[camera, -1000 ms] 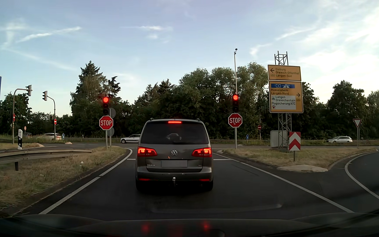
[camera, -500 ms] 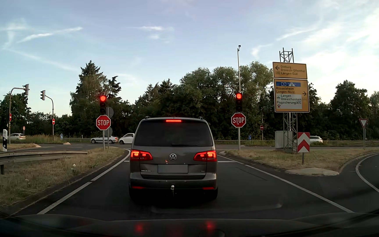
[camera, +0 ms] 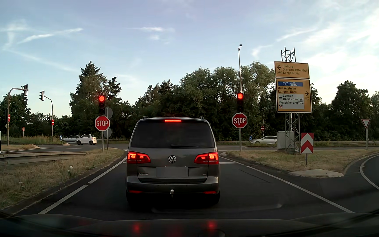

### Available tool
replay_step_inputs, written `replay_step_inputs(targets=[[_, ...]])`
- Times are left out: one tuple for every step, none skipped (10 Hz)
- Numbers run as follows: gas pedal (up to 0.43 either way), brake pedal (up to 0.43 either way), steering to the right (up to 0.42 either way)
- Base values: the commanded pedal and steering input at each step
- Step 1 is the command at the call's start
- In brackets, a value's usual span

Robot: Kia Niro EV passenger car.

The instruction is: Follow the waypoints while adhering to traffic rules and regulations

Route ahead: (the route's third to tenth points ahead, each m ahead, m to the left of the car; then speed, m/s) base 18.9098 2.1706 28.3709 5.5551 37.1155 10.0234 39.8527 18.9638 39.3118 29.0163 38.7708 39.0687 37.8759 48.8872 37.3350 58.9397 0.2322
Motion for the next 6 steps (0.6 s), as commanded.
replay_step_inputs(targets=[[0.000, 0.274, -0.010], [0.000, 0.274, -0.010], [0.000, 0.274, -0.010], [0.000, 0.280, -0.010], [0.000, 0.311, -0.010], [0.000, 0.390, -0.010]])
